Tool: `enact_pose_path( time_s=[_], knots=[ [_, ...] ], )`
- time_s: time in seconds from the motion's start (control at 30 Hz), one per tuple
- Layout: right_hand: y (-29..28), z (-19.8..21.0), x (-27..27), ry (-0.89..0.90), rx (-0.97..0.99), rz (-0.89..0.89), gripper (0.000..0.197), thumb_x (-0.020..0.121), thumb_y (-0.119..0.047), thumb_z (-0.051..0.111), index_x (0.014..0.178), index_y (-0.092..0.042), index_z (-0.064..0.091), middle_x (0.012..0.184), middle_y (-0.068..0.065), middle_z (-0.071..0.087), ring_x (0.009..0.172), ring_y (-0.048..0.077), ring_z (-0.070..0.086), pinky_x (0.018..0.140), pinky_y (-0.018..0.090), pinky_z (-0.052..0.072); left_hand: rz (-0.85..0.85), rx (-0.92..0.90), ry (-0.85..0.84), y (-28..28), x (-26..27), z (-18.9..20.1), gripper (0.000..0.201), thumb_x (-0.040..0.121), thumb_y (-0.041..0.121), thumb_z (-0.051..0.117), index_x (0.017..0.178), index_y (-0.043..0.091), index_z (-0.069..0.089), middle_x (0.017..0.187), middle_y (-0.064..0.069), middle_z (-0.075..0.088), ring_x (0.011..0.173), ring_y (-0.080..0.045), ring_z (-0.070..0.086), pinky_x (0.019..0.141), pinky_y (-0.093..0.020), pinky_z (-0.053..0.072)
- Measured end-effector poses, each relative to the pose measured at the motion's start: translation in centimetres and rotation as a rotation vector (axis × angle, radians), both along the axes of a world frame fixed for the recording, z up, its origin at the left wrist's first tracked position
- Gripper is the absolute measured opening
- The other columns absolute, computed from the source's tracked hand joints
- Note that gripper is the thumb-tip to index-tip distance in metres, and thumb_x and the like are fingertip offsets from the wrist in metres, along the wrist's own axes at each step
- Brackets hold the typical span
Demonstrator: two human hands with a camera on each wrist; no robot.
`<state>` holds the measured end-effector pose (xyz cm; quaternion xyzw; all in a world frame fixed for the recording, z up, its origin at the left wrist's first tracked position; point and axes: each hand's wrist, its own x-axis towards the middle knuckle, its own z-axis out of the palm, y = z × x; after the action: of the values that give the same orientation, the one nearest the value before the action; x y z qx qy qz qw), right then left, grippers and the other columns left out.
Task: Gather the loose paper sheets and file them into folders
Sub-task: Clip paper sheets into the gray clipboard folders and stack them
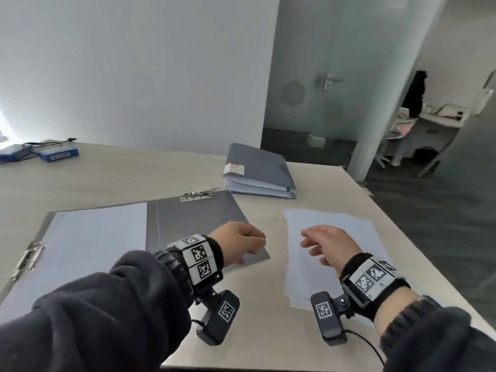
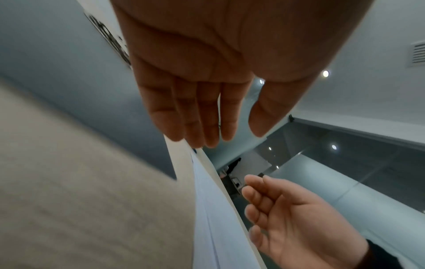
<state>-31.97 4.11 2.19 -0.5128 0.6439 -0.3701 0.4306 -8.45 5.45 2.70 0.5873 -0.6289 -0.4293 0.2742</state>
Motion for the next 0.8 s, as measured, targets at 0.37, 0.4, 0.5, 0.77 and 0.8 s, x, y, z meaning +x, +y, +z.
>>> enact_pose_path(
  time_s=[0.37,0.4,0.5,0.77,0.8],
  knots=[
    [1.0,-2.4,-15.1,0.150,0.036,-0.287,0.031,0.096,-0.020,0.062,0.125,-0.010,0.063,0.118,0.003,0.058,0.109,0.022,0.052,0.096,0.032,0.040,0.017,0.141,-0.014,-2.6,-10.4,-1.3,0.055,0.093,0.031,0.064,0.144,0.020,0.047,0.138,-0.005,0.054,0.112,-0.022,0.054,0.090,-0.027,0.039],
    [1.0,-2.7,-15.7,0.154,0.064,-0.278,0.033,0.096,-0.022,0.062,0.128,-0.011,0.061,0.118,0.002,0.057,0.108,0.021,0.053,0.095,0.032,0.040,0.040,0.164,0.001,-2.9,-10.9,-1.3,0.057,0.094,0.029,0.063,0.146,0.018,0.045,0.141,-0.007,0.051,0.120,-0.025,0.052,0.094,-0.028,0.039],
    [0.8,-3.2,-16.7,0.077,0.129,-0.275,0.032,0.095,-0.025,0.062,0.125,-0.015,0.060,0.095,0.000,0.058,0.084,0.019,0.055,0.075,0.032,0.045,0.115,0.240,0.094,-3.5,-12.4,-1.0,0.053,0.093,0.023,0.064,0.143,0.015,0.047,0.143,-0.012,0.049,0.130,-0.033,0.048,0.098,-0.039,0.047],
    [3.5,-2.1,-17.0,-0.110,0.237,-0.262,0.012,0.099,-0.030,0.055,0.109,-0.025,0.059,0.113,0.002,0.068,0.086,0.022,0.066,0.077,0.034,0.044,-0.039,0.226,-0.235,-4.4,-15.8,-0.3,0.051,0.100,0.029,0.055,0.143,0.004,0.046,0.146,-0.017,0.047,0.131,-0.032,0.048,0.104,-0.037,0.042],
    [3.8,-2.0,-17.5,-0.082,0.227,-0.264,0.009,0.098,-0.030,0.056,0.104,-0.025,0.059,0.112,0.003,0.069,0.088,0.021,0.065,0.076,0.033,0.043,-0.070,0.224,-0.283,-4.4,-16.3,-0.2,0.052,0.101,0.030,0.052,0.144,0.003,0.044,0.149,-0.017,0.045,0.136,-0.032,0.044,0.106,-0.036,0.040]
  ],
)
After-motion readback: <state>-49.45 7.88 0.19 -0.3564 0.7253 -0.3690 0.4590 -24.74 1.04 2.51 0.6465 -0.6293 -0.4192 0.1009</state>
